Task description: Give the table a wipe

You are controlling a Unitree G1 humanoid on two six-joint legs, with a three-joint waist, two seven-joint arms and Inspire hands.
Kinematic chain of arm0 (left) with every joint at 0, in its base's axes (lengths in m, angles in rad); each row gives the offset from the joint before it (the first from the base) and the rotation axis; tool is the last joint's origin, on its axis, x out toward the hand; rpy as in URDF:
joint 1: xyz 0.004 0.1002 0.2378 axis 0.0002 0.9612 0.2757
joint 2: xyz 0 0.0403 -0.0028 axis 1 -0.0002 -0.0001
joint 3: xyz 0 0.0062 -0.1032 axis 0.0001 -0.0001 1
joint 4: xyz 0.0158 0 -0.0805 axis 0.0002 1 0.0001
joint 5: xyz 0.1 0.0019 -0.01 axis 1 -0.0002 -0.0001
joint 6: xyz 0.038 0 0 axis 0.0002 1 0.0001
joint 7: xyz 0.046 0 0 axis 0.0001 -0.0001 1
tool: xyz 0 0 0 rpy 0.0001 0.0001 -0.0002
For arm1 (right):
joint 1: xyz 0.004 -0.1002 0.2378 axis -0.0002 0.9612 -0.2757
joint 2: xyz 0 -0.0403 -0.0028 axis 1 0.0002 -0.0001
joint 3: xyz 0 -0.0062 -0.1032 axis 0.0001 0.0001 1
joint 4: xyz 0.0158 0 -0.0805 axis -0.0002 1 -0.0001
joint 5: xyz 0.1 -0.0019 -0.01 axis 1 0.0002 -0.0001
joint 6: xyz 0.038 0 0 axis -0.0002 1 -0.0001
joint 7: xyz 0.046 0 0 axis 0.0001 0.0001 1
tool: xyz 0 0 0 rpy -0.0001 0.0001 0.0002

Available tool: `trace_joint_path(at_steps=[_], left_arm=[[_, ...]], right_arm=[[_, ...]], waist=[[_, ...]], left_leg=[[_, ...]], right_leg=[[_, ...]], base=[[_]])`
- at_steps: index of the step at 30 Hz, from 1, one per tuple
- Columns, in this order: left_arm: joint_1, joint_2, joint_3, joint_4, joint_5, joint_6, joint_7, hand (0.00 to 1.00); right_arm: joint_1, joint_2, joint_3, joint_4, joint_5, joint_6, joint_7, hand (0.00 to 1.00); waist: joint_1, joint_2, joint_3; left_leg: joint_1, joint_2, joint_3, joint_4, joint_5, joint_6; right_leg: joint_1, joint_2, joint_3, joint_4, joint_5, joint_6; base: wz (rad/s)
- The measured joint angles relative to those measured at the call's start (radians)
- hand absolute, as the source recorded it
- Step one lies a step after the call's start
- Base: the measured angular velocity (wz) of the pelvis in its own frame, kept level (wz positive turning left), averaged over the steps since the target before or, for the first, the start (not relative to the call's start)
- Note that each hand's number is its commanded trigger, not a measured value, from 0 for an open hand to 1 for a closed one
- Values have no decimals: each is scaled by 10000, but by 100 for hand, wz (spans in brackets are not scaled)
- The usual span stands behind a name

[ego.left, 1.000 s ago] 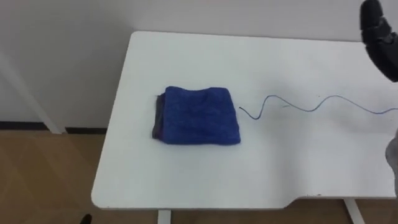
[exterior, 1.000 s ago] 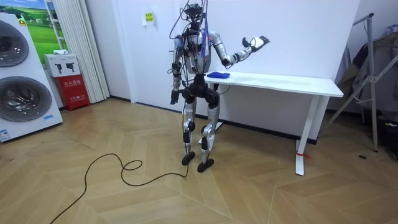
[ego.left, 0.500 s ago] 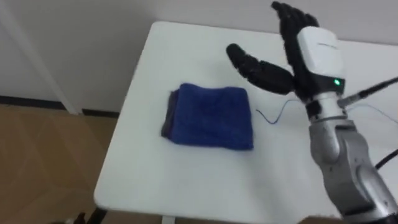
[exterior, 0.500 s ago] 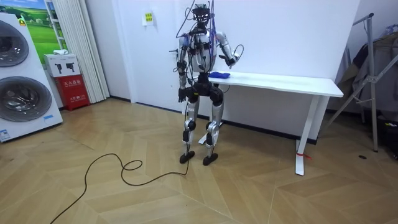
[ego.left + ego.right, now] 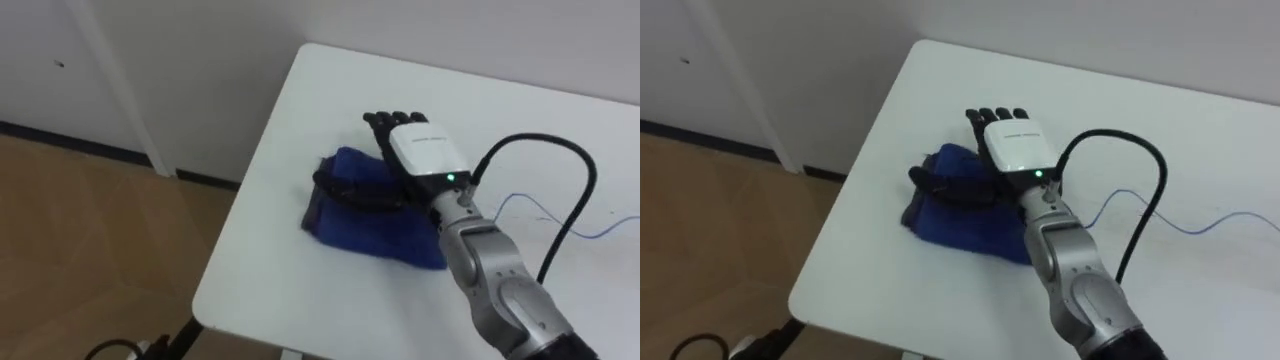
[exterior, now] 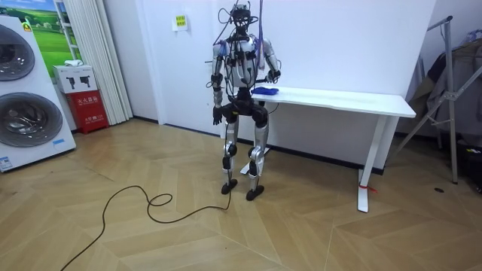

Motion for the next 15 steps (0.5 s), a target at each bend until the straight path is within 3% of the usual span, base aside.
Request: trace_joint_path(at_steps=[5,15], left_arm=[[43,-4,-30,82,-33,0,-2,0],[39,-45,-34,188,-282,-179,1,0]], right_arm=[[122,33,-9,158,-1,105,120,0],[490,18,-8,157,-8,-54,179,0]], waist=[[14,0,0],[-31,-16,-33]], left_leg=[[-71,-8,11,-16,-6,26],[-83,-3,24,1,-5,28]], right_leg=[[-24,3,-2,-6,-4,6],[-12,-6,-38,-47,-11,18]], base=[[0],[2]])
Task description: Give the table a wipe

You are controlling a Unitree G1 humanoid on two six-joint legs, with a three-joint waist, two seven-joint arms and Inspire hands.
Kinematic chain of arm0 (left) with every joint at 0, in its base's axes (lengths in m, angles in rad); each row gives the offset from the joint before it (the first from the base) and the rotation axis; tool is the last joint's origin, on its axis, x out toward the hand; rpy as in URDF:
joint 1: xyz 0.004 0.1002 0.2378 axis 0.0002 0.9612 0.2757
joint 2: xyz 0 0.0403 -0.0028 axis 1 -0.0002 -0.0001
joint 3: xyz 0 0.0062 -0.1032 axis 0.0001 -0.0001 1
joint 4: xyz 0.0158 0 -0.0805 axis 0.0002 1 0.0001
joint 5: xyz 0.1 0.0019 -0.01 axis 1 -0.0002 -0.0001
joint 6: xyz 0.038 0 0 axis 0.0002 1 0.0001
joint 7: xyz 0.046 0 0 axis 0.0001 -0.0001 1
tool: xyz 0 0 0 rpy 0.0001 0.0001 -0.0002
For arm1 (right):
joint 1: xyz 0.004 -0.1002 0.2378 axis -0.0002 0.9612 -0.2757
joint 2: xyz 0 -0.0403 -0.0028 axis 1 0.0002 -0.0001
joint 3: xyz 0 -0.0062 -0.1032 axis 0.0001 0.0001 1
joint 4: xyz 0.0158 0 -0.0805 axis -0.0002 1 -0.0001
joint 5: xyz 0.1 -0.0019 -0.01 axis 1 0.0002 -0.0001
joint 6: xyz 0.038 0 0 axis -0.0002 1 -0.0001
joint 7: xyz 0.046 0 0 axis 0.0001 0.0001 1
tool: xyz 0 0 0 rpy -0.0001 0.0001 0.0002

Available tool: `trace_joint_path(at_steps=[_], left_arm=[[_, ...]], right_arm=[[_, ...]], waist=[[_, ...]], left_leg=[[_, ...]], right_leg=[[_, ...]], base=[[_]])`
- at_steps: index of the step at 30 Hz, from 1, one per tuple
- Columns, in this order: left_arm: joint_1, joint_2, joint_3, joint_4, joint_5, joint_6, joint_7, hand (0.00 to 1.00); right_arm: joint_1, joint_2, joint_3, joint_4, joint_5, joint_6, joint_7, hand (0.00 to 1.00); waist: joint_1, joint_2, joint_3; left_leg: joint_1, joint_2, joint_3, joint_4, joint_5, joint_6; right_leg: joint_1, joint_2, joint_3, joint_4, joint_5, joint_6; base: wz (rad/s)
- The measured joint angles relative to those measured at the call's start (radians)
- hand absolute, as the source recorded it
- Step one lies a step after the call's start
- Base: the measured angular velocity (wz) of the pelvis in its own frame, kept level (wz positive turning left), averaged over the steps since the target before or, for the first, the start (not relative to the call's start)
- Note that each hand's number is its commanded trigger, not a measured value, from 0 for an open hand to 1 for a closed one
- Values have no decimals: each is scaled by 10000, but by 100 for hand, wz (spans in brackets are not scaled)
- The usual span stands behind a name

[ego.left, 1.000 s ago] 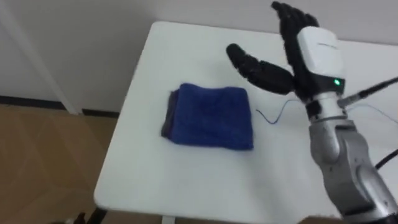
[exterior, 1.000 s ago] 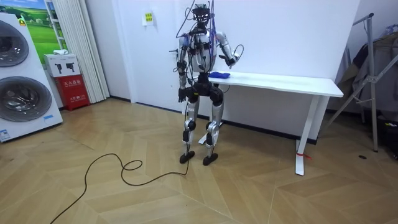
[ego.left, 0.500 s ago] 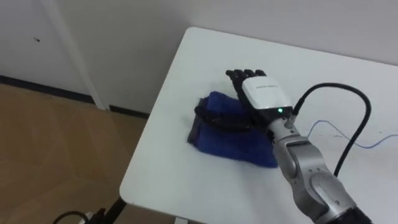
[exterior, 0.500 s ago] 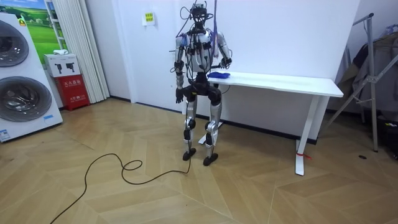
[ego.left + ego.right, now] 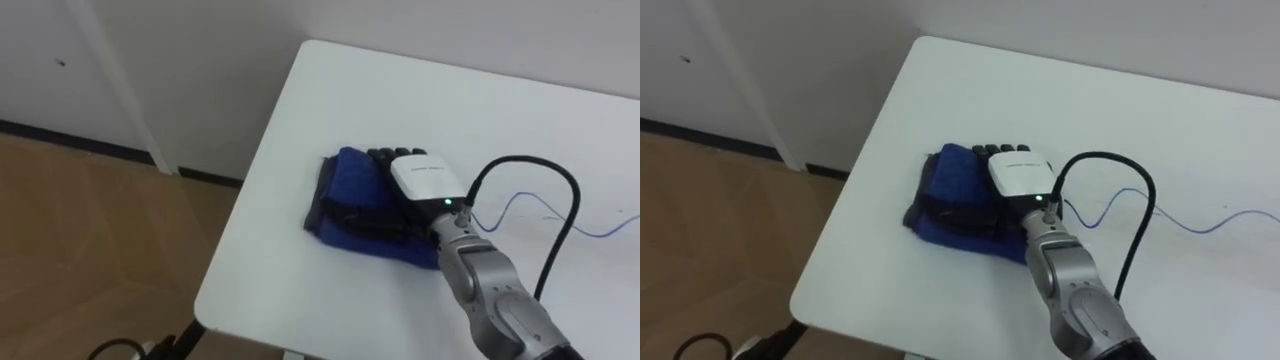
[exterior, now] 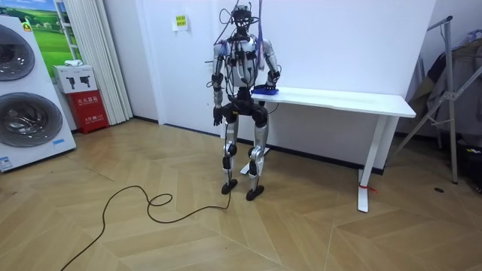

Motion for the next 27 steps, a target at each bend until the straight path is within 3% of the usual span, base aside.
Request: trace_joint_path(at_steps=[5,10,11,13,18,27], left_arm=[[30,-43,1,2,-46,-19,0,0],[172,-61,3,-27,-24,-110,2,0],[172,-72,3,-27,-24,-112,2,0],[173,-113,2,-26,-25,-151,19,0],[202,-109,16,-14,-45,-171,255,0],[282,-111,91,26,-44,-245,278,0]], right_arm=[[262,10,-20,196,-56,-192,-235,0],[591,-3,-63,511,-368,-305,-345,2],[588,-2,-79,577,-367,-322,-393,55],[602,2,-173,930,-397,-415,-540,100],[654,1,-470,1039,-386,-578,-922,100],[771,81,-720,1027,-89,-1502,-1858,100]], waist=[[-22,21,-29],[-35,-16,-123],[-39,-14,-121],[-88,31,-93],[-88,30,-107],[-290,-53,-141]], left_leg=[[135,-1,5,3,0,0],[373,-4,-36,-19,-3,3],[382,-4,-45,-19,-9,13],[452,-2,-158,-22,-40,60],[489,-124,-221,21,-69,99],[687,-180,-282,67,-104,156]], right_leg=[[133,-54,-74,-19,-2,4],[417,-65,-152,-28,-38,62],[435,-66,-200,-30,-38,62],[585,-62,-274,-30,-54,82],[724,-108,-308,-28,-125,108],[970,-189,-500,-30,-165,174]], base=[[0],[5],[11],[15],[6],[4]])
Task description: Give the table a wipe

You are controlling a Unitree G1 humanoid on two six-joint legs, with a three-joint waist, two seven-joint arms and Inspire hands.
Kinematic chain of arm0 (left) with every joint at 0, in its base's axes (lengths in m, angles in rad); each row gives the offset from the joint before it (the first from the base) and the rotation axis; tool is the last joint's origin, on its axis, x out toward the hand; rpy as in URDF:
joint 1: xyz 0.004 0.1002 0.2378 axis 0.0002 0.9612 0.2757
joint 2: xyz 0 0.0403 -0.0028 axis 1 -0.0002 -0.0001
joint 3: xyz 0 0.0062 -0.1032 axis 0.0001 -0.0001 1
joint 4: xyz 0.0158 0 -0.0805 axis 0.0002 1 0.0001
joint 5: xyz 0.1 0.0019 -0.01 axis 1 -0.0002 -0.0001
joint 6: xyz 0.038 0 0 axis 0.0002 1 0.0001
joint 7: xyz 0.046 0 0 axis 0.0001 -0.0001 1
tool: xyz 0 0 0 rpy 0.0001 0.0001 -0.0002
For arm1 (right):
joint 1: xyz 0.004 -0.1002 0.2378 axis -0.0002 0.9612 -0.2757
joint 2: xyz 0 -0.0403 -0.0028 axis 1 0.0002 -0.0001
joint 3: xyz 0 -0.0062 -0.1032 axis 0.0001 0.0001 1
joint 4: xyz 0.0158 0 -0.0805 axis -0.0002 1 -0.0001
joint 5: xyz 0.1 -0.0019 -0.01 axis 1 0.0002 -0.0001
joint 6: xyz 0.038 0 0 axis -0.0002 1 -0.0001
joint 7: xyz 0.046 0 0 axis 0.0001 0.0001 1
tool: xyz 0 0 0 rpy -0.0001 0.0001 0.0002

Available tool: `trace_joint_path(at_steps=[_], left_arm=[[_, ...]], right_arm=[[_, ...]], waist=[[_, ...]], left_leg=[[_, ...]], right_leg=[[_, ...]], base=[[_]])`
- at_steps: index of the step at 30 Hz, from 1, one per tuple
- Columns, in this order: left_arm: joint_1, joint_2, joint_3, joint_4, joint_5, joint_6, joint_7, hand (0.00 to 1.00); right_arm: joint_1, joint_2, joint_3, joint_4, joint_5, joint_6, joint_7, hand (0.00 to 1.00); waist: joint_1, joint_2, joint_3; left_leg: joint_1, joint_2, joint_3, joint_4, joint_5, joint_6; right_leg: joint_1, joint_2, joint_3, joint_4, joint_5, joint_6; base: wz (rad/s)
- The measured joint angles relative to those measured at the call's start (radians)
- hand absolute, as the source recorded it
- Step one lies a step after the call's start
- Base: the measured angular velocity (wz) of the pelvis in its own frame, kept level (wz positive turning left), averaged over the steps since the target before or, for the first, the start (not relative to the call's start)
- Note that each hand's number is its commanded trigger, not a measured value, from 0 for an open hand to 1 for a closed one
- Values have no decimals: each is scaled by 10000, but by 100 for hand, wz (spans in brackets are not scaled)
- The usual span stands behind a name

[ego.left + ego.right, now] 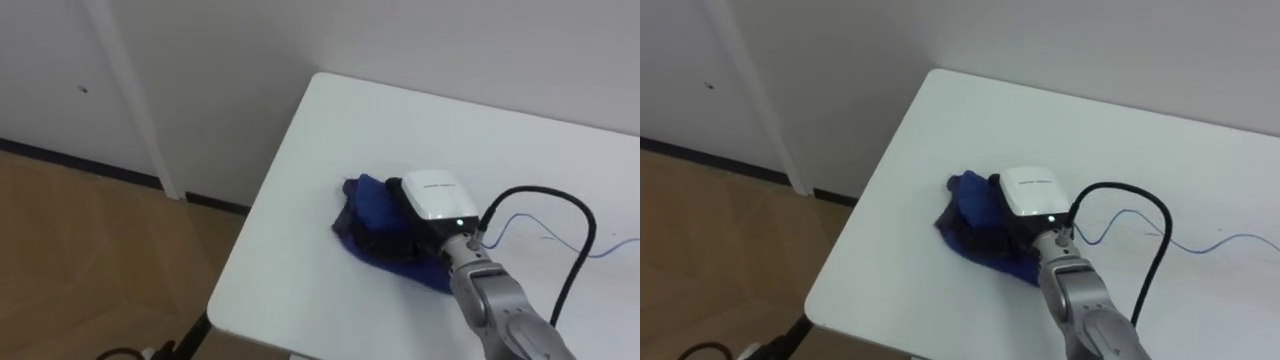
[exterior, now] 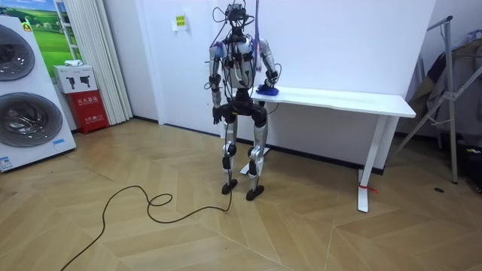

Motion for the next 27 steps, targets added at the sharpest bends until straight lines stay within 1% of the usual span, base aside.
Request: trace_joint_path(at_steps=[3,8,10,14,15,17,18,19,21,24,26,27], left_arm=[[0,-1,124,54,9,-26,-9,0],[99,-1,381,99,29,-24,-21,0],[96,4,399,94,0,-24,-20,0],[91,-18,396,94,14,-25,-20,0],[90,-54,395,88,-1,-25,-19,0],[94,-116,294,87,-17,-24,-12,0],[95,-121,145,96,-89,-23,-12,0],[92,-136,85,96,-93,-24,-12,0],[96,-178,90,94,-90,-15,3,0],[95,-233,124,88,-118,44,79,0],[103,-240,198,68,-73,101,132,0],[115,-254,410,69,-48,108,136,0]], right_arm=[[17,66,-1,-5,326,-254,-100,100],[47,66,-188,50,327,-256,-112,100],[71,67,-186,44,327,-261,-183,100],[112,70,-177,-66,395,-280,-229,100],[159,72,-177,-161,560,-259,-191,100],[235,93,-151,-445,651,-91,-58,100],[218,143,-91,-568,704,44,73,100],[203,204,-76,-639,803,142,196,100],[199,226,-80,-790,984,254,424,100],[82,224,-90,-690,1531,300,550,100],[-73,233,-206,-228,2133,175,420,100],[-154,247,-486,180,2563,-46,243,100]], waist=[[3,6,2],[17,37,14],[-5,75,14],[-20,84,12],[-12,85,12],[9,101,13],[13,115,17],[26,119,12],[20,119,4],[23,142,-14],[-120,195,22],[-186,155,-2]], left_leg=[[9,-6,0,14,-2,3],[-3,1,1,40,-9,14],[-3,0,2,37,-11,16],[-11,-5,20,11,-11,17],[-38,-1,37,-1,-11,18],[-88,9,111,-16,-12,19],[-104,15,125,-24,-13,19],[-101,27,156,-43,-12,19],[-40,41,221,-93,-12,19],[2,50,381,-111,-12,20],[-3,42,402,-99,-12,21],[0,39,391,-97,-11,21]], right_leg=[[15,-7,1,2,0,0],[2,-21,-1,10,1,0],[-13,-22,3,15,1,1],[-36,-12,31,24,1,1],[-73,-8,51,28,1,1],[-159,7,133,34,1,1],[-184,17,152,41,1,0],[-208,39,260,45,2,0],[-219,65,344,44,2,0],[-250,73,520,43,2,0],[-243,52,516,38,2,0],[-222,37,508,34,1,1]], base=[[0],[0],[0],[0],[-5],[-9],[-8],[-9],[-15],[-14],[-1],[10]])
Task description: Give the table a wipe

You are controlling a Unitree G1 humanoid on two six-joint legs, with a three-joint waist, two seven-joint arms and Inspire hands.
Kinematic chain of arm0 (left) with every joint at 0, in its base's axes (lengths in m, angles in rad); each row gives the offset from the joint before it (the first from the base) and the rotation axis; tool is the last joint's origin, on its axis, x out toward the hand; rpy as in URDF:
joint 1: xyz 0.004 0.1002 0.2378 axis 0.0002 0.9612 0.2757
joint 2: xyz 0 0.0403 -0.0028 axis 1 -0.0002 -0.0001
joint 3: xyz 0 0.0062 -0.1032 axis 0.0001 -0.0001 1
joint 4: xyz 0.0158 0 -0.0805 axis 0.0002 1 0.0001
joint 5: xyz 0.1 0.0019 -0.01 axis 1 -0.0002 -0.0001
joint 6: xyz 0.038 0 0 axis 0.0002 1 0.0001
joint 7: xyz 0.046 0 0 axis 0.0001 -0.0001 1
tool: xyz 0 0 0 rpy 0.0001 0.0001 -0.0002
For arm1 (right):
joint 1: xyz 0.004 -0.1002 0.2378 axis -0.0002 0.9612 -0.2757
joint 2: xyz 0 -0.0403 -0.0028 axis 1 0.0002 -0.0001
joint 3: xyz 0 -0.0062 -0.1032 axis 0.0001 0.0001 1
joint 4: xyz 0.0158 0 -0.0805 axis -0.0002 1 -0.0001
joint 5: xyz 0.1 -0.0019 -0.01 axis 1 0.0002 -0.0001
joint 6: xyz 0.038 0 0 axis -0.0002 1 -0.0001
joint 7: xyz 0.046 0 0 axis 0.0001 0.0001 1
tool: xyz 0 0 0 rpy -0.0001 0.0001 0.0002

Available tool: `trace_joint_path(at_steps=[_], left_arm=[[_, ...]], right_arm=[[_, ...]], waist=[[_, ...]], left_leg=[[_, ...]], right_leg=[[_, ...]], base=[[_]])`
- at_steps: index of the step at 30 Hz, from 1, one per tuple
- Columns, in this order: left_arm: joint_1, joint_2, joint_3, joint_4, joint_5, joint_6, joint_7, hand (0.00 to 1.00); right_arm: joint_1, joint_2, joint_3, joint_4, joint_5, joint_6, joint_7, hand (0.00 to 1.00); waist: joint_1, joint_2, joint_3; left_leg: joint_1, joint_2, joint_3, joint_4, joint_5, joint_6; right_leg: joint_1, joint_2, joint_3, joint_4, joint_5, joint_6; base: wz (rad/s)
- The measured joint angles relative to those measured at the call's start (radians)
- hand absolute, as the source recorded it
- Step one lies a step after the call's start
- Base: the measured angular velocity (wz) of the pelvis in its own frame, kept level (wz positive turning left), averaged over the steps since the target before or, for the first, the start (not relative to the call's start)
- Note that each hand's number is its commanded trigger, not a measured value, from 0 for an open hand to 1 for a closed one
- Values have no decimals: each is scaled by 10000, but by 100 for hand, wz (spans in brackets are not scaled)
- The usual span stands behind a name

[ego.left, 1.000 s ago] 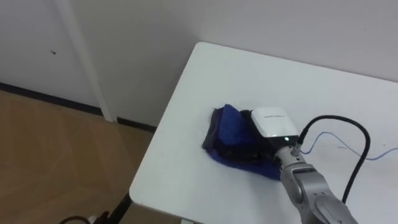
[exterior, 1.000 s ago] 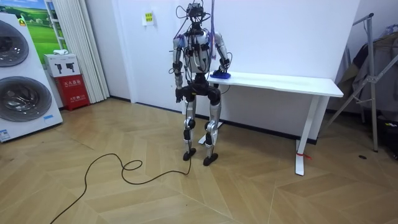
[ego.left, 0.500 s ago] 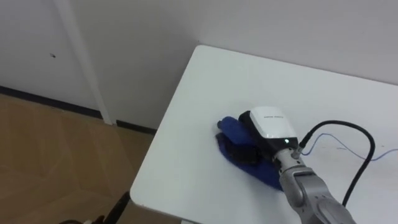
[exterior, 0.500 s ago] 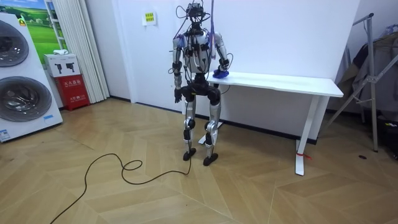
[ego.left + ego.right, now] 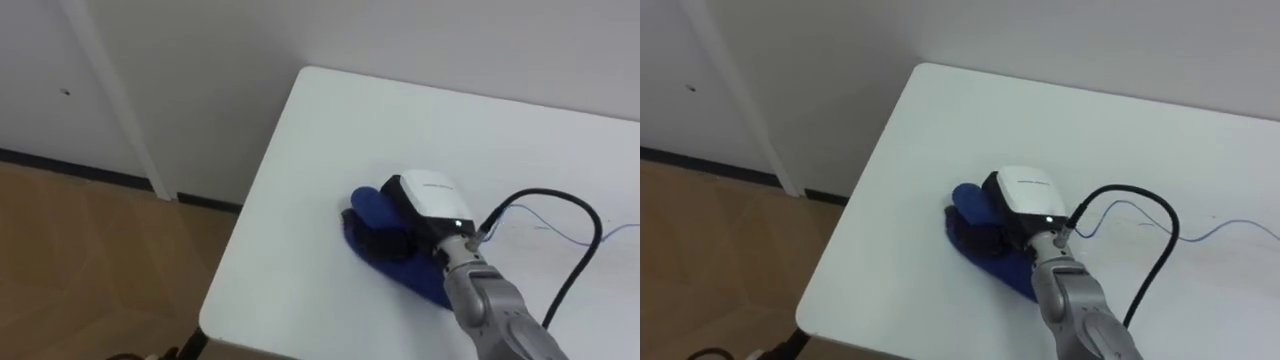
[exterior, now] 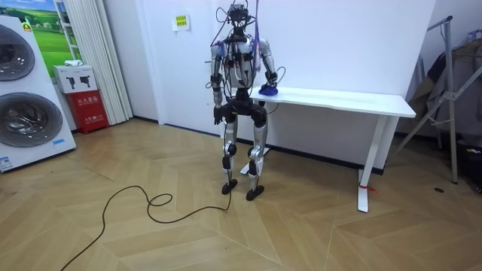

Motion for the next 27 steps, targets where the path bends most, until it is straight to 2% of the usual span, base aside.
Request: trace_joint_path(at_steps=[2,3,6,8,11,16,19,24,27], left_arm=[[82,-3,541,-19,3,-5,9,0],[169,2,912,-21,-6,0,23,0],[469,212,1390,-14,-18,49,56,0],[733,353,1634,-16,49,87,59,0],[1219,516,2401,-30,120,109,171,0],[1539,614,2781,-27,115,112,320,0],[1496,613,2775,-66,55,112,330,0],[1291,579,2688,-284,-21,77,426,0],[1048,472,2261,-283,-57,84,493,0]], right_arm=[[-48,-1,-674,571,231,-193,-181,100],[-47,-3,-1298,1017,436,-267,-410,100],[-257,-144,-2657,2310,1303,-319,-969,100],[-388,-232,-3433,2986,1568,-354,-1182,100],[-404,-918,-4608,4103,2004,-415,-1552,100],[-309,-1260,-5942,5142,2735,-415,-1979,100],[-231,-1330,-6149,5445,2991,-464,-2008,100],[231,-1324,-6245,5436,2668,-457,-2038,100],[197,-1296,-5706,4957,2288,-9,-1980,100]], waist=[[-87,4,1],[-153,-17,-13],[-172,-84,-57],[-316,-134,-89],[-555,-188,-98],[-1002,-206,-82],[-1210,-245,-116],[-1236,-303,-138],[-1038,-232,-109]], left_leg=[[-5,3,-70,8,-1,2],[-2,-3,-148,8,-1,4],[-4,-13,-157,19,6,15],[-20,-19,-195,18,6,15],[-15,-18,-247,24,6,16],[-1,1,-267,82,6,15],[12,9,-284,106,5,14],[223,11,-271,148,-6,20],[286,38,-79,137,-35,42]], right_leg=[[42,-35,-112,-21,3,9],[85,-72,-255,-16,-12,33],[107,-83,-275,-9,-21,49],[122,-87,-322,-12,-22,50],[156,-82,-414,-16,-26,56],[232,-62,-490,-35,-29,59],[268,-53,-507,-32,-30,57],[489,-58,-491,-17,-29,57],[448,-38,-223,66,-24,48]], base=[[15],[21],[9],[7],[7],[5],[3],[-2],[-24]])
